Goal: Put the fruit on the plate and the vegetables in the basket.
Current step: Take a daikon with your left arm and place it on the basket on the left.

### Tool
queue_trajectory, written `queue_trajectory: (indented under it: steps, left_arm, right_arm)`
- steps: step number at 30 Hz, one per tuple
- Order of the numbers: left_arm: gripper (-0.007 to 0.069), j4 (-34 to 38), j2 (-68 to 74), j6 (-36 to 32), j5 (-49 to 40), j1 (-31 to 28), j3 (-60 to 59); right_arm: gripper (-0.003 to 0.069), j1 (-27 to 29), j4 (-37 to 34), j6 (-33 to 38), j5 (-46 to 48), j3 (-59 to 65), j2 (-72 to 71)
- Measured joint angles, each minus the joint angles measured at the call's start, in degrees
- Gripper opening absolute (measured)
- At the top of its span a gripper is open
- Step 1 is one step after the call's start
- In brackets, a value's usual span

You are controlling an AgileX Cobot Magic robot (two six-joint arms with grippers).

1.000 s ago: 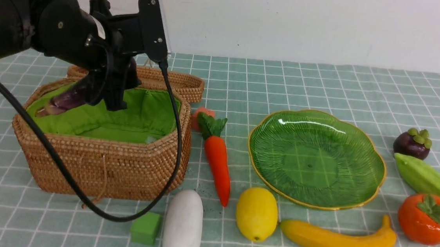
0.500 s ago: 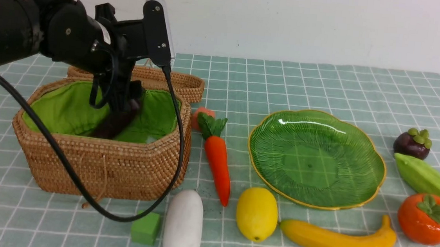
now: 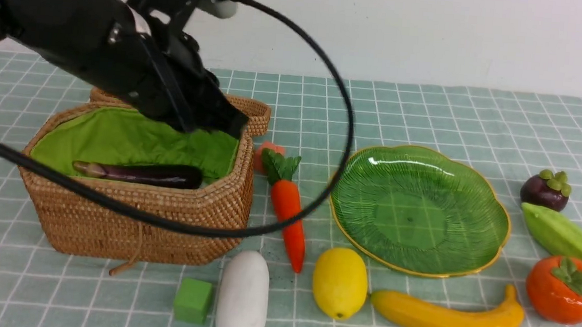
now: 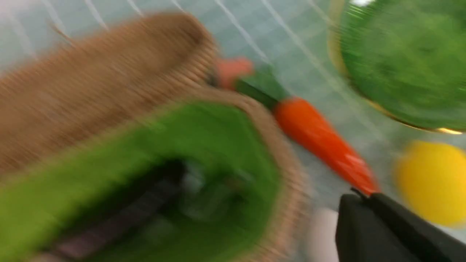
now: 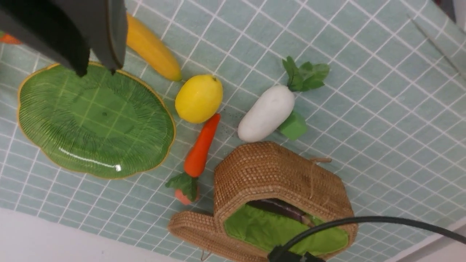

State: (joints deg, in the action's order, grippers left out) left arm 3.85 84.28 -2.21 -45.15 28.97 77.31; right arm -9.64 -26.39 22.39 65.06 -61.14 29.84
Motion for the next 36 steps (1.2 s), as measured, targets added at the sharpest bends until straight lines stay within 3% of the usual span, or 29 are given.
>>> queue_trajectory:
  steps: [2,4,5,8,12,18,23,29,36]
  left_arm:
    - [-0.0013,-2.41,-0.3,10.47,-7.4,6.33,-2.1]
    - [-0.0013,-3.85,-0.3,14.36,-9.94,8.91,-3.54]
    - [-0.0013,-6.04,-0.09,19.73,-11.96,12.63,-5.87]
    - [-0.0006,-11.81,0.33,27.67,-9.22,16.9,-11.06]
    - [0.0049,-14.32,1.58,31.55,-6.58,17.44,-12.3]
    - [0.0368,-18.28,9.28,37.51,-1.95,17.56,-12.52]
    - [0.0524,-26.54,15.45,45.45,3.19,17.56,-12.54]
    - [0.0546,-31.61,19.19,51.62,6.37,17.56,-12.54]
    - [0.0486,-32.66,20.67,52.85,7.52,17.56,-12.54]
  right_arm:
    - [0.0087,0.0,0.11,-0.25,1.77,-0.07,-0.97]
    - [0.0087,0.0,0.11,-0.36,2.42,-0.09,-1.29]
    - [0.0087,0.0,0.11,-0.7,3.22,-0.09,-1.72]
    - [0.0087,0.0,0.05,-1.15,4.05,-0.11,-2.04]
    - [0.0087,0.0,0.05,-1.3,4.09,-0.11,-2.07]
    - [0.0087,0.0,-0.13,-1.35,4.09,-0.11,-2.07]
    - [0.0087,0.0,-0.18,-1.35,5.09,-0.17,-2.1]
    - [0.0087,0.0,-0.18,-1.35,6.27,-0.17,-2.1]
    - [0.0087,0.0,-0.54,-1.35,6.58,-0.17,-2.1]
